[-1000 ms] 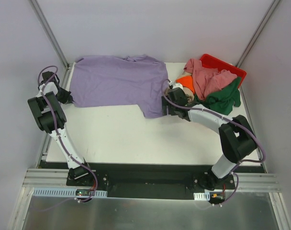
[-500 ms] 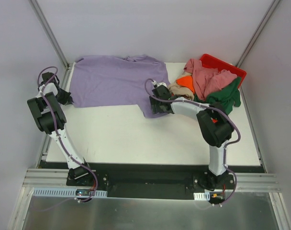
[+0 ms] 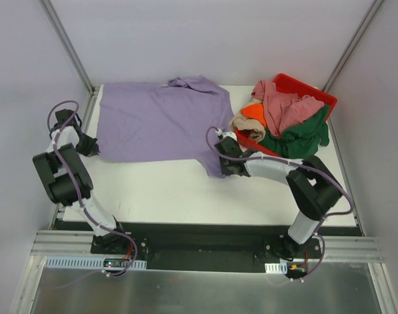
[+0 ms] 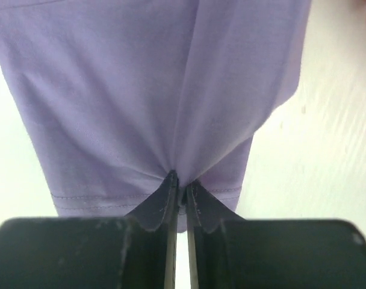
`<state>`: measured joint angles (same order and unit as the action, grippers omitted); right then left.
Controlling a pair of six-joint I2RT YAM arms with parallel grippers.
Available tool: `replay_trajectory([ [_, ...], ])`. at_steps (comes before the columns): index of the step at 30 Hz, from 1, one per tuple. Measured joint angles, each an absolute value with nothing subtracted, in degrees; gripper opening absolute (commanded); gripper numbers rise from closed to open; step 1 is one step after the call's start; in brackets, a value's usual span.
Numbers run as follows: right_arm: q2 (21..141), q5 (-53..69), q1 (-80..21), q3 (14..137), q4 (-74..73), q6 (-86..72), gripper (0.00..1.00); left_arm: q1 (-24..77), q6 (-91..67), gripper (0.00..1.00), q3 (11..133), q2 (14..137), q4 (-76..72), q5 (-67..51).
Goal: Fold and stack the t-shirts
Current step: Flatten out the tshirt
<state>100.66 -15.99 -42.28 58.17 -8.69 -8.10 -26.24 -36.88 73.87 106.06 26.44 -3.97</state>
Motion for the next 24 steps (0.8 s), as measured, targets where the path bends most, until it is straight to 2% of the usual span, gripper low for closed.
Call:
replay_trajectory([
  [9, 81.9, -12.2, -49.8, 47.9, -15.9, -12.9, 0.0, -30.5, -45.4, 0.0, 43.7, 66.1, 27.1, 3.6],
  [14, 71.1, -11.1, -57.5, 44.2, -23.7, -17.9, 0.0, -30.9, -48.8, 0.0, 36.5, 49.6, 34.0, 6.6],
  [19, 58.8, -13.6, -62.4, 45.3, -29.9, -18.6, 0.0, -30.9, -49.0, 0.0, 42.5, 42.2, 40.7, 5.3],
  [24, 55.5, -25.6, -62.5, 60.9, -32.9, -10.4, 0.0, -30.8, -48.2, 0.0, 64.4, 45.5, 43.4, -2.3],
])
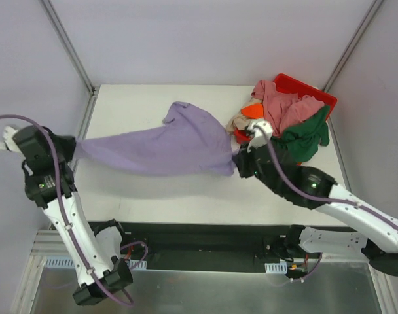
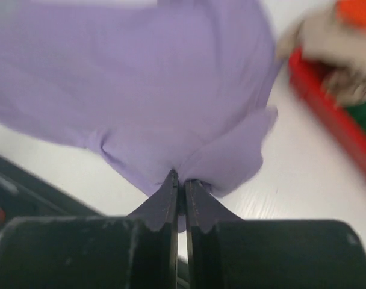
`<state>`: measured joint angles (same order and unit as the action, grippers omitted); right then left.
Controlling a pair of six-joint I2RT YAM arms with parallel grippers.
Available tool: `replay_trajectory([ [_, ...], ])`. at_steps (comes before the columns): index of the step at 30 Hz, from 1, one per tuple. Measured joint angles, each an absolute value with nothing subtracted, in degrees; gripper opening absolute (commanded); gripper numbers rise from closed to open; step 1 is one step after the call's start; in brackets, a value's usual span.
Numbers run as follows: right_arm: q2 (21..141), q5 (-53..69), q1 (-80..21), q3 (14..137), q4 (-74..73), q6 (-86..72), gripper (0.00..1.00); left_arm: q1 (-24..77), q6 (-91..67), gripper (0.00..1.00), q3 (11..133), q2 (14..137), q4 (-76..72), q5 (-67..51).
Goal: Fold and stack the t-shirts
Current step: Flatten out the tshirt
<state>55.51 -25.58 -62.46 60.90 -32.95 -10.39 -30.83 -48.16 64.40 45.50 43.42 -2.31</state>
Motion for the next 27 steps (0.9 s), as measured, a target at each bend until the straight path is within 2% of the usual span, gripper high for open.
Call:
replay_trajectory([
  [6, 55.3, -31.5, -62.5, 83.6, -28.4, 3.0, 0.0, -30.9, -46.9, 0.0, 99.0, 50.0, 43.1, -6.4],
  [10, 55.6, -27.9, -62.5, 99.9, -27.7, 9.6, 0.0, -30.9, -47.0, 0.0, 118.1, 51.5, 43.6, -6.8],
  [13, 55.6, -22.5, -62.5, 109.0, -28.1, 11.8, 0.0, -30.6, -47.0, 0.0, 127.2, 50.9, 43.7, -5.6],
  [17, 55.6, -16.3, -62.5, 117.9, -29.0, 13.2, 0.01, -27.1, -46.9, 0.0, 132.9, 49.2, 44.1, -2.6],
  [21, 56.0, -13.5, -62.5, 123.4, -29.5, 15.3, 0.0, -21.2, -46.2, 0.0, 132.7, 48.0, 44.1, 1.7],
  [27, 56.0, -20.7, -62.5, 115.8, -23.8, 22.7, 0.01, -19.1, -44.4, 0.0, 121.5, 46.8, 44.0, 5.1],
])
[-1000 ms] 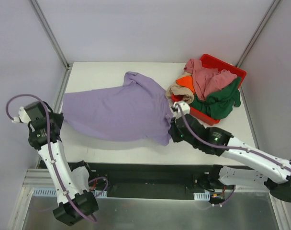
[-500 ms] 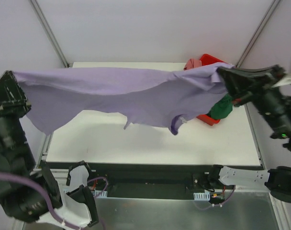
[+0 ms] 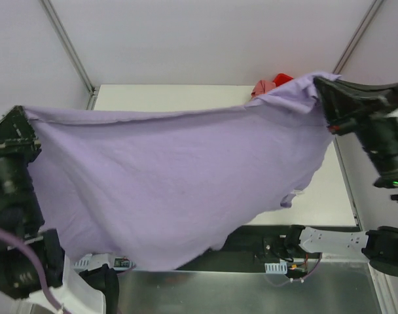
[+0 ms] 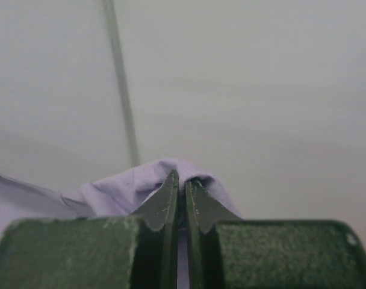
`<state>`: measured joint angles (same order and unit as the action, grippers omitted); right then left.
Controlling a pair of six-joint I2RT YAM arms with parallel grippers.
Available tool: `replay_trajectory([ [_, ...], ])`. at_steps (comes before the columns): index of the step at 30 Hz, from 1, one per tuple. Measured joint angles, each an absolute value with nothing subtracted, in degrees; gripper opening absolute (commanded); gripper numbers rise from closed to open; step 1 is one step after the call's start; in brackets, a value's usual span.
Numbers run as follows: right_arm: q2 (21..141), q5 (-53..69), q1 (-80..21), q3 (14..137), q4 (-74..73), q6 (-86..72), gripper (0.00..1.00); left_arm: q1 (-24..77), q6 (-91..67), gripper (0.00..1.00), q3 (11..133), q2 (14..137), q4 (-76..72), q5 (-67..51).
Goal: Fold and stack the t-shirts
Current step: Flatten out the tshirt
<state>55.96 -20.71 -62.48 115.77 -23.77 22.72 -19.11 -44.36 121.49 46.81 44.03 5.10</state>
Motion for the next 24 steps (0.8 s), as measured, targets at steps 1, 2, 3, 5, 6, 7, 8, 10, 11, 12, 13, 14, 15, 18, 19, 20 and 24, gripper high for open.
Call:
replay_trajectory([
  [1, 56.2, -23.3, -62.5, 113.2, -22.5, 24.6, 0.0, -19.1, -44.1, 0.0, 118.7, 46.8, 43.9, 5.1],
  [2, 56.6, -26.1, -62.5, 110.8, -21.3, 26.7, 0.0, -19.1, -44.0, 0.0, 115.5, 46.9, 43.7, 5.2],
  [3, 57.3, -28.4, -62.4, 109.0, -20.4, 28.4, 0.0, -19.1, -43.9, 0.0, 112.9, 47.2, 43.6, 5.3],
  [5, 60.8, -33.3, -60.3, 105.9, -18.0, 32.1, 0.0, -19.1, -43.8, 0.0, 104.9, 48.2, 42.0, 5.7],
  [6, 62.6, -34.3, -58.8, 105.1, -17.2, 32.8, 0.0, -19.1, -43.8, 0.0, 102.0, 49.1, 41.3, 5.9],
  [7, 64.9, -35.1, -56.8, 104.4, -16.3, 33.1, 0.0, -19.1, -43.7, 0.0, 98.6, 50.5, 40.1, 6.1],
  [8, 67.5, -35.4, -54.2, 103.6, -15.5, 33.0, 0.0, -19.1, -43.6, 0.0, 95.2, 52.3, 38.7, 6.2],
  [10, 72.9, -34.8, -48.8, 101.9, -14.5, 32.0, 0.0, -19.1, -43.2, 0.0, 88.6, 56.8, 35.2, 6.3],
  [11, 76.4, -33.5, -45.9, 100.8, -14.2, 30.9, 0.0, -19.1, -43.0, 0.0, 85.5, 59.5, 33.3, 6.3],
  [12, 79.5, -32.2, -43.7, 99.8, -14.0, 29.8, 0.01, -19.1, -42.9, 0.0, 82.8, 62.7, 31.7, 6.3],
  [13, 82.2, -31.1, -42.0, 99.1, -14.0, 28.8, 0.01, -19.1, -42.7, 0.0, 80.8, 66.5, 30.4, 6.3],
  [14, 85.6, -29.4, -40.0, 98.4, -14.0, 27.5, 0.0, -19.1, -42.5, 0.0, 79.5, 70.0, 29.2, 6.3],
  [15, 89.0, -27.7, -38.3, 98.0, -14.0, 26.0, 0.01, -19.1, -42.3, 0.0, 78.3, 74.5, 27.8, 6.3],
  [18, 99.3, -23.1, -33.9, 97.8, -14.0, 21.5, 0.01, -19.1, -40.9, 0.0, 78.1, 89.3, 24.1, 5.2],
  [19, 101.8, -21.9, -33.0, 98.0, -14.0, 20.3, 0.01, -19.1, -40.4, 0.0, 78.8, 93.2, 23.6, 4.3],
  [20, 105.3, -20.1, -31.7, 98.7, -14.2, 18.7, 0.01, -19.1, -39.8, 0.0, 80.3, 98.2, 23.2, 3.5],
  [24, 116.6, -15.5, -28.9, 104.3, -15.4, 15.0, 0.0, -19.1, -38.3, 0.0, 87.9, 114.3, 21.5, -0.2],
])
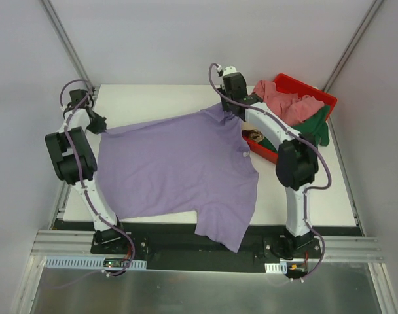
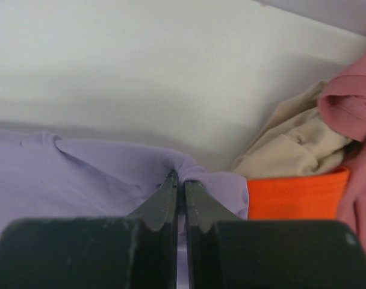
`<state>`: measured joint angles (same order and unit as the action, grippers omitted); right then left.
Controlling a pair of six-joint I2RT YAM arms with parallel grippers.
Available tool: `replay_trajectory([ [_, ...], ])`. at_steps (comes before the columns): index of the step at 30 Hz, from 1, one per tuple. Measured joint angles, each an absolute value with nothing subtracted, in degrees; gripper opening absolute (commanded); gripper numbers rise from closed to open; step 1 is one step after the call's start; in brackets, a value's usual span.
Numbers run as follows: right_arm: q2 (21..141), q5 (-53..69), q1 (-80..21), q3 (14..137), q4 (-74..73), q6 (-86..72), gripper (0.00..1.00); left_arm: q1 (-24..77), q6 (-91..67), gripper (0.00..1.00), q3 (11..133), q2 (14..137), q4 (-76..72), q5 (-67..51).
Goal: Fold and stack the t-shirts
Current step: Flatten out the tshirt
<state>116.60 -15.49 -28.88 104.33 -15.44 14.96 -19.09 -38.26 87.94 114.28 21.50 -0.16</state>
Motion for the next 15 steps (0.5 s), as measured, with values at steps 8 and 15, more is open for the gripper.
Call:
replay_trajectory([
  [8, 122.4, -13.1, -27.7, 108.7, -16.8, 12.8, 0.0, -19.2, -36.6, 0.0, 93.5, 120.0, 19.9, -2.1],
  [15, 115.9, -9.2, -28.6, 99.6, -17.2, 10.9, 0.0, -19.6, -36.6, 0.0, 83.7, 113.2, 18.5, -2.5],
])
